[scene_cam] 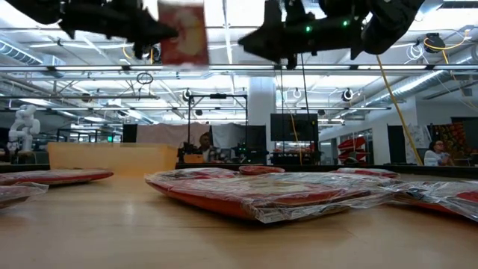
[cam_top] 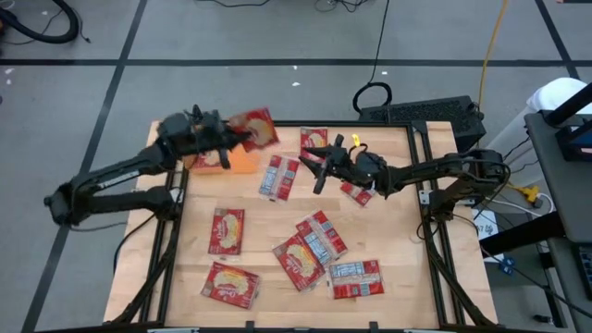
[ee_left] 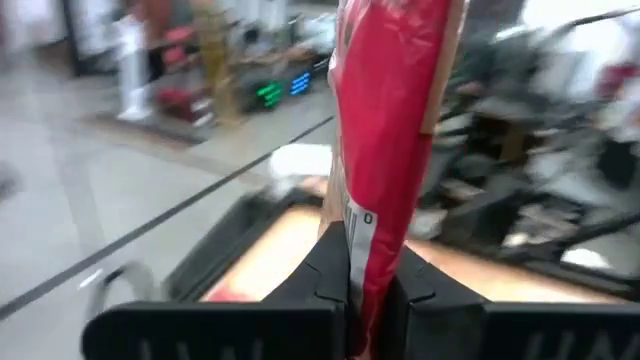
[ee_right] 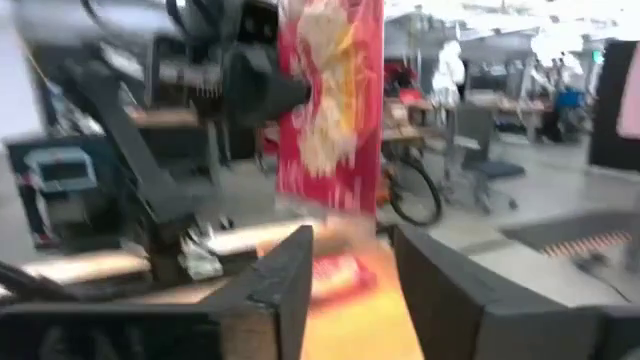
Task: Sort popcorn bags into baskets
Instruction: Put the red popcorn bag into the orange bin
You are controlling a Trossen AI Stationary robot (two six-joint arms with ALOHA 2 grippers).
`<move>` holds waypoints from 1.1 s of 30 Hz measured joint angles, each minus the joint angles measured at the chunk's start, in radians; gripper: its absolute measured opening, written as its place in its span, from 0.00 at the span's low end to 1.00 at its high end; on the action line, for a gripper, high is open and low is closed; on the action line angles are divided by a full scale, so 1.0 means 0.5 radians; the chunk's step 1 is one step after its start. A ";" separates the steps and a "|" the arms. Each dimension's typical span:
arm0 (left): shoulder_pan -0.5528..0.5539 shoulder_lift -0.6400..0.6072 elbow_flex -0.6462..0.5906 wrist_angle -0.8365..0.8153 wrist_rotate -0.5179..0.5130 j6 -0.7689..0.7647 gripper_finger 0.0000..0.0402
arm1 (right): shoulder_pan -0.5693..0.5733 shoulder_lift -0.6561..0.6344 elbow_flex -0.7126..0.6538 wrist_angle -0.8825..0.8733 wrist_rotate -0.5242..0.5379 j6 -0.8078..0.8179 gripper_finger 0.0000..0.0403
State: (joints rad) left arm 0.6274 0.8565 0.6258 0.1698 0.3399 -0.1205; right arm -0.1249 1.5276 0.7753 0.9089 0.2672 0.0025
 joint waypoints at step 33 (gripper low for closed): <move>0.598 0.673 -0.003 -0.783 -0.230 -0.254 0.07 | -0.020 0.002 -0.002 -0.548 -0.016 0.076 0.44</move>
State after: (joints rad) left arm 0.9264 1.1928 0.6243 -0.2216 0.2247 -0.2475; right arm -0.1349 1.5284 0.7742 0.6349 0.2592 0.0406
